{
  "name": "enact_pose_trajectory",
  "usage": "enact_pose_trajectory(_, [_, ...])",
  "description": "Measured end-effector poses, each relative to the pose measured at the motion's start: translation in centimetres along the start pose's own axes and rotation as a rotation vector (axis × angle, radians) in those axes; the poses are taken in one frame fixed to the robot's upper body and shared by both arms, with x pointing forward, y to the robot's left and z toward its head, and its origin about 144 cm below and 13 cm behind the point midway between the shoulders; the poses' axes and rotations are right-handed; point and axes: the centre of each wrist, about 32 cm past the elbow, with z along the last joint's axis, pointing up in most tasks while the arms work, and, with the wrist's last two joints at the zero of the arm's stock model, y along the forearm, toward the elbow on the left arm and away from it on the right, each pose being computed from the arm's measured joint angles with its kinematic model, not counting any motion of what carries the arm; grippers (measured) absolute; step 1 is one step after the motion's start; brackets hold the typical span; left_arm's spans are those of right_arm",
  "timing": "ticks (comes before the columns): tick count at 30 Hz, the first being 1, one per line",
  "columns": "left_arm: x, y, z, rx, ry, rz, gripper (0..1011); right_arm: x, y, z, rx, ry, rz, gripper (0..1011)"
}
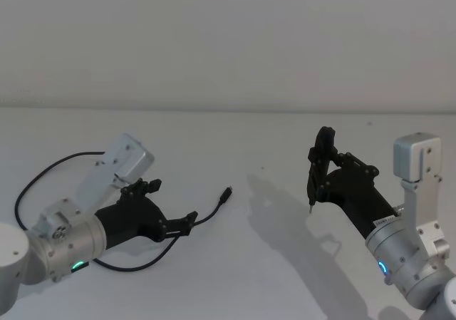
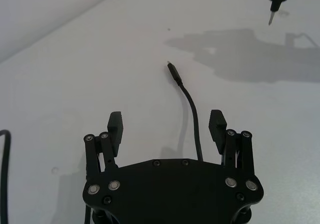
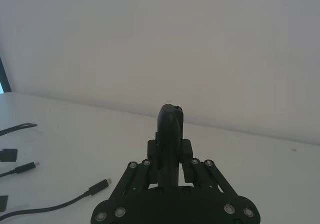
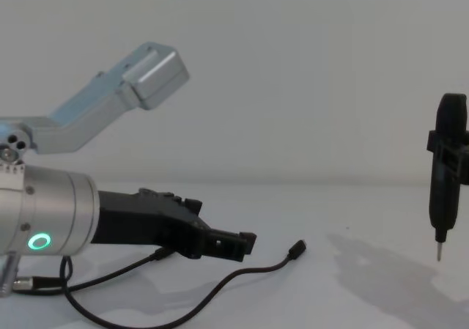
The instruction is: Pick up the data cable with the one hand.
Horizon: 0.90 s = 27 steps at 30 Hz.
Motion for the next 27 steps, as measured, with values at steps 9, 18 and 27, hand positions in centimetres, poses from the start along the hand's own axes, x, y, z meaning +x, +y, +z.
enact_pose_trajectory(9, [0.5,-1.6,0.2,0.039,-0.012,-0.06,1001,0.0,0.0,0.0,0.0,0.0,0.0,275])
enact_pose_trajectory(18, [0.4,-2.8,0.4,0.065,-0.017,-0.11,1001,0.0,0.0,0.0,0.0,0.0,0.0,275])
enact_pose_trajectory(27, [0.1,-3.0,0.3,0.098,-0.022,-0.115,1001,0.0,0.0,0.0,0.0,0.0,0.0,275])
